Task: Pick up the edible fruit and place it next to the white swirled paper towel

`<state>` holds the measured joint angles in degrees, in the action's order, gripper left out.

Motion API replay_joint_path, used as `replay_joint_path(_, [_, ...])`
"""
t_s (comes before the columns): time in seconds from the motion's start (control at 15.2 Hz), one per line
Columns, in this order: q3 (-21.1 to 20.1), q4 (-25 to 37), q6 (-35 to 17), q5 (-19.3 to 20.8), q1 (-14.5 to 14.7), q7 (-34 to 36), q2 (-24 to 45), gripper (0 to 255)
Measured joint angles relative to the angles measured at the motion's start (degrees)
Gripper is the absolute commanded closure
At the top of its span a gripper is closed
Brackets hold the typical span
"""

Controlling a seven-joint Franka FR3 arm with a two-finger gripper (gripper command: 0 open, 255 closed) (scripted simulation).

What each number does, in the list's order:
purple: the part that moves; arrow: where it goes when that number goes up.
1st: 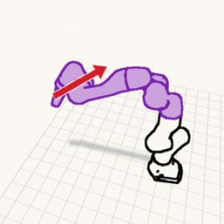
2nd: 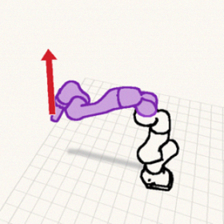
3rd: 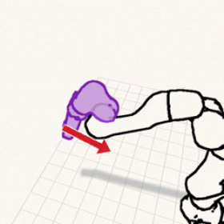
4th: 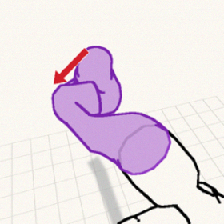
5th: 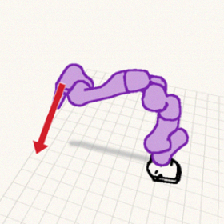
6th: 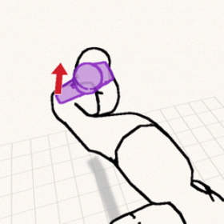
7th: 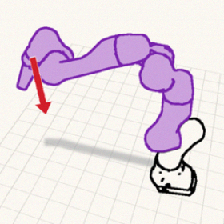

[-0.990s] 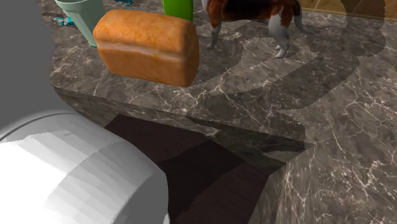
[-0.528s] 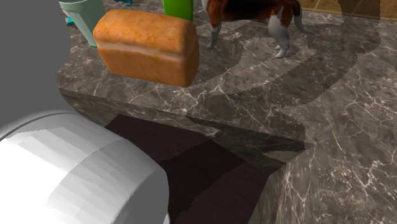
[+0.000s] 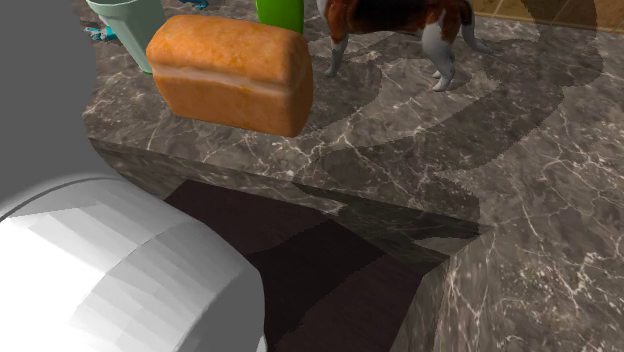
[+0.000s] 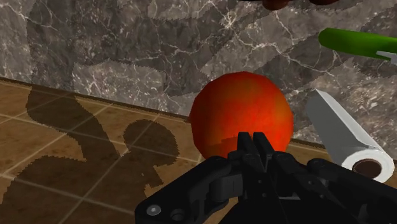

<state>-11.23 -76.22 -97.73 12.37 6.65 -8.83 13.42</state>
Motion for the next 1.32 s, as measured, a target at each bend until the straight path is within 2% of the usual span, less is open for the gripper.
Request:
replay_joint_path(0.79, [0.2,-12.4,-10.1,-0.1,-0.6,1.5,-2.3,255])
replay_joint_path(1.32, [0.3,-17.8,-15.9,0.4,-0.8,2.5,-1.7,255])
